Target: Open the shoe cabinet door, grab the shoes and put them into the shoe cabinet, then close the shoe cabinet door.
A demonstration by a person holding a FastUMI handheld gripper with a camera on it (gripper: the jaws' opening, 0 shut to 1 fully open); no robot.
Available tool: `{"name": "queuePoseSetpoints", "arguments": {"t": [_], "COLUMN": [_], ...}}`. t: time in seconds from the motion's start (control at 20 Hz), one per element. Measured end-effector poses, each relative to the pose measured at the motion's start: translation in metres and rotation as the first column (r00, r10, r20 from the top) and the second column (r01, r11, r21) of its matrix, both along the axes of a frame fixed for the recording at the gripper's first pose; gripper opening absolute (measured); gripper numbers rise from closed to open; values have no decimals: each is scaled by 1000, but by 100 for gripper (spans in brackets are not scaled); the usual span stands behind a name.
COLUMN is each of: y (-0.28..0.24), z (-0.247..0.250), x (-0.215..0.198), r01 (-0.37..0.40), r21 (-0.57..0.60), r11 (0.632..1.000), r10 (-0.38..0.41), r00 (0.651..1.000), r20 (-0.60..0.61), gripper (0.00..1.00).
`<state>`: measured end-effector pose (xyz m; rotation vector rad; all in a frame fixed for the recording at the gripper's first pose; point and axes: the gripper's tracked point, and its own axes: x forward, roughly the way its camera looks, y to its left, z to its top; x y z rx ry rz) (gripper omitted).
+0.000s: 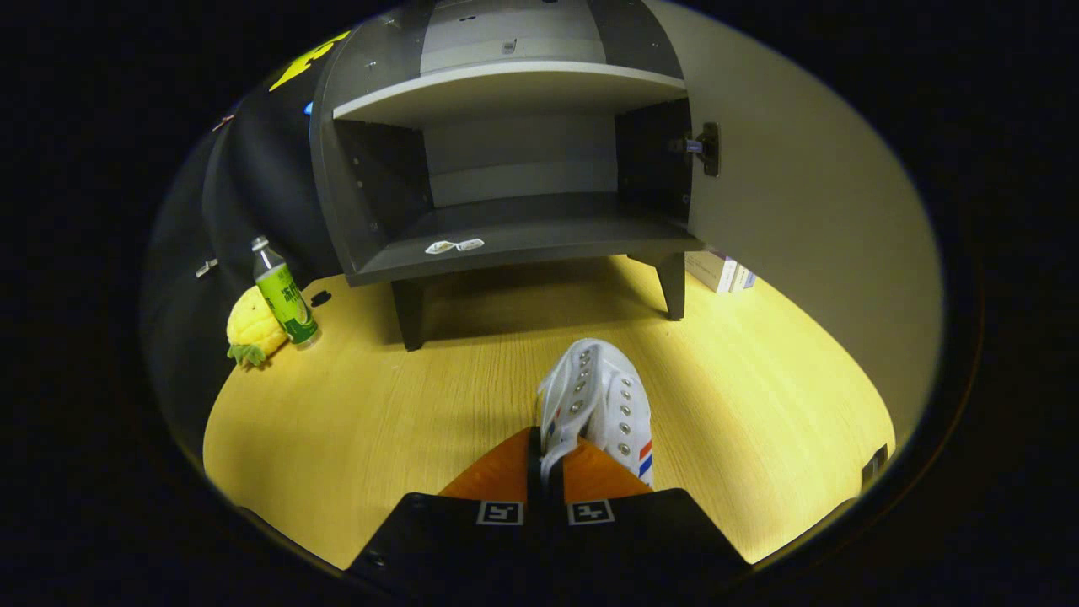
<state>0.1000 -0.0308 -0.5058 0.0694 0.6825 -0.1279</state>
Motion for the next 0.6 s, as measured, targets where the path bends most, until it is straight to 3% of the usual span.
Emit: {"name": "queuePoseSetpoints", "arguments": {"t": [0.25, 0.45, 0.6], "y": [8, 7, 6], "z": [64, 147, 214], "x": [-17, -12, 2], "r01": [-96, -174, -190], "r21": [12, -9, -45], "r11": [995, 985, 981], "r10": [95, 174, 195], "r00": [995, 977, 962], "r20": [38, 123, 189], "gripper": [4, 4, 4]}}
